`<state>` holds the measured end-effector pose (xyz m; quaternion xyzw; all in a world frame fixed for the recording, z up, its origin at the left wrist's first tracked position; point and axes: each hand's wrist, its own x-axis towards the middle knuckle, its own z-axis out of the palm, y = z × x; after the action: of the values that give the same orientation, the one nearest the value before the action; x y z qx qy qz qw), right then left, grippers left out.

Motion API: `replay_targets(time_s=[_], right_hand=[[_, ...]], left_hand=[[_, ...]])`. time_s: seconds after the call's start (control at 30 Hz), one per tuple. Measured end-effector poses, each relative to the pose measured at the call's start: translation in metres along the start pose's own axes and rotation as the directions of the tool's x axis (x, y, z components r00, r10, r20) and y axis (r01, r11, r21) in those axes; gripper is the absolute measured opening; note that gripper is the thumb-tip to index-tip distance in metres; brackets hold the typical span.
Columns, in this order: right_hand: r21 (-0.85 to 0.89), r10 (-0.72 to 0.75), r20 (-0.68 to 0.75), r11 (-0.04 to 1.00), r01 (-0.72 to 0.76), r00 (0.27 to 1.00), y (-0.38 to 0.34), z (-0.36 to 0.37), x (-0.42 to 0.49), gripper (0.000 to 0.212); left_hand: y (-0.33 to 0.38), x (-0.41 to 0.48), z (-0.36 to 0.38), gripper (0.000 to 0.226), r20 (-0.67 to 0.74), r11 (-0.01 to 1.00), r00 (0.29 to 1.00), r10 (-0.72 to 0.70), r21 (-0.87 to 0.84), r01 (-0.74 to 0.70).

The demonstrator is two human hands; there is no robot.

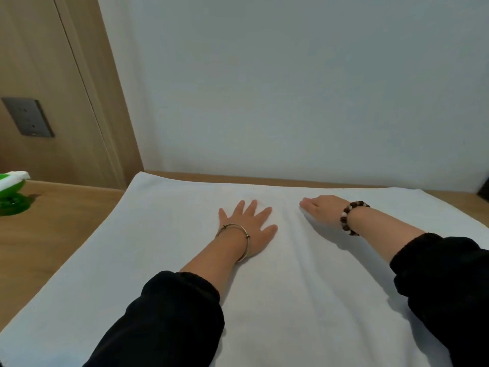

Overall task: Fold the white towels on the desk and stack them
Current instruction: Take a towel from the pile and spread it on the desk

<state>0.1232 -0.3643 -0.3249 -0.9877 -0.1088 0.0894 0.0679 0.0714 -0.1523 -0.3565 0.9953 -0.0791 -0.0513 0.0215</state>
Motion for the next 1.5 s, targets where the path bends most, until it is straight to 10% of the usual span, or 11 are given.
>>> replay_targets(time_s=[0.33,0.57,0.87,1.1,1.37,1.5], right_hand=[[-0.089,-0.007,-0.067,0.996,0.001,0.998,0.047,0.016,0.032,0.051],[-0.042,0.465,-0.077,0.882,-0.469,0.882,0.118,0.006,0.006,0.058],[-0.064,-0.093,0.003,0.994,0.093,0.996,0.057,0.033,-0.056,0.057],[-0.035,0.619,-0.073,0.782,-0.623,0.782,0.185,0.002,-0.085,0.06],[-0.093,0.055,0.033,0.994,-0.052,0.998,0.024,0.054,-0.112,0.066],[-0.067,0.182,-0.04,0.981,-0.185,0.982,0.058,0.042,-0.151,0.059]], left_hand=[[-0.011,0.003,0.005,0.056,-0.007,0.997,0.998,0.064,0.036,-0.064],[-0.01,0.0,0.003,0.055,-0.009,0.998,0.998,0.059,0.018,-0.059],[0.079,-0.029,0.0,0.058,0.069,0.997,0.997,-0.037,-0.067,0.042],[0.078,-0.036,0.012,0.062,0.02,0.999,1.0,-0.005,0.052,0.004],[0.083,-0.046,-0.001,0.054,0.018,0.999,0.999,-0.045,0.01,0.045],[0.079,-0.076,-0.006,0.053,0.056,0.984,0.984,-0.17,0.054,0.167]])
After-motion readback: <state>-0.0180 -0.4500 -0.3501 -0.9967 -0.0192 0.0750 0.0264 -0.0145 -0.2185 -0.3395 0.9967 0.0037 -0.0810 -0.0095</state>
